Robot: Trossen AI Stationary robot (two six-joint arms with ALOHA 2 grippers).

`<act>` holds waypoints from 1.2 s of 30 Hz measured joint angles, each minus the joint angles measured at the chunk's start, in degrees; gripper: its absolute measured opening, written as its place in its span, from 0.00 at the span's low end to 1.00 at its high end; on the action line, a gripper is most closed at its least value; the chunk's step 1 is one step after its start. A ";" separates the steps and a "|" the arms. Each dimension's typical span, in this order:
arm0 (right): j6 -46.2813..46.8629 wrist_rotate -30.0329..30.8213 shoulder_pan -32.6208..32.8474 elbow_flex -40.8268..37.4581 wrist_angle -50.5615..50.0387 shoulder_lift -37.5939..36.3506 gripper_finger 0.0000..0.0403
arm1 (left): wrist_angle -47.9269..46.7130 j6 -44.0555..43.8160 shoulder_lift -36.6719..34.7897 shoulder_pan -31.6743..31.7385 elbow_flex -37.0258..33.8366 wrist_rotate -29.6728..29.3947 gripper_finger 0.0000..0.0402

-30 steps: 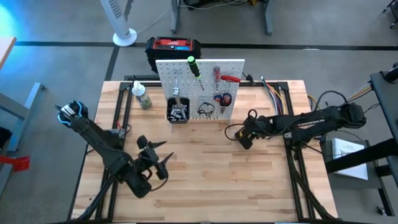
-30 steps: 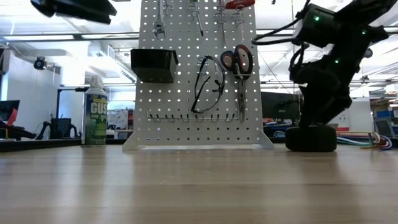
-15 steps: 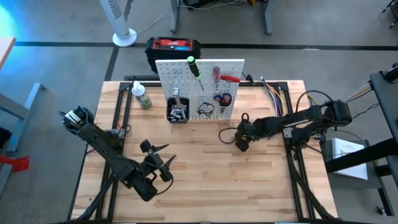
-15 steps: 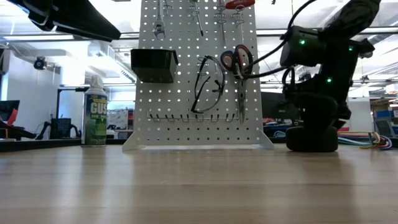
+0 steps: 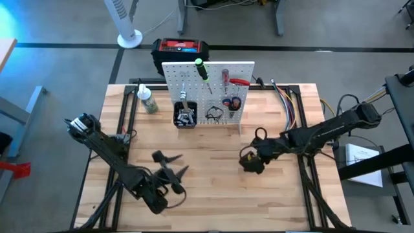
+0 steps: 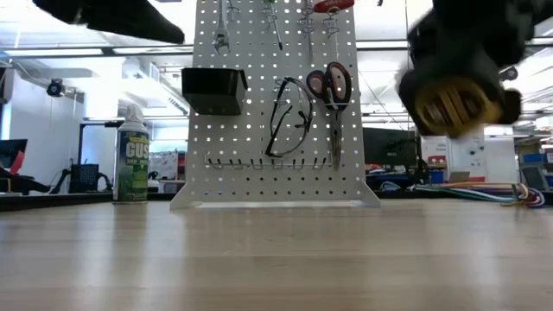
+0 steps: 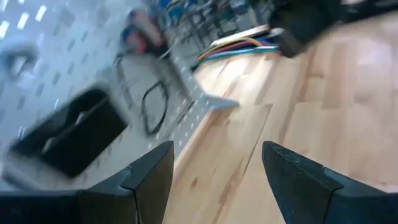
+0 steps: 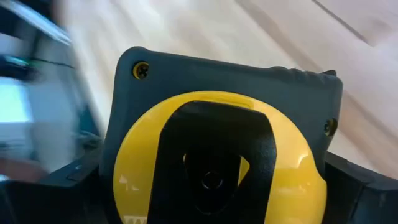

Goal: Hang tools onto peg board
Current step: Hang the yellow measuring tape on the pegboard

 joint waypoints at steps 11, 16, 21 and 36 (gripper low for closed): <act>-9.13 -0.19 4.57 18.43 2.06 20.22 0.88 | 21.07 36.68 8.72 2.36 10.24 0.71 0.59; -16.14 -1.11 4.78 27.42 -0.93 28.54 0.88 | 9.85 36.20 8.82 3.48 16.70 13.47 0.61; -19.86 -4.66 4.03 34.32 -2.04 33.09 0.88 | 5.66 42.65 10.85 4.25 20.39 18.60 0.61; -19.54 -4.20 1.04 40.39 -1.48 34.72 0.88 | -8.12 43.78 14.11 6.17 29.20 23.22 0.61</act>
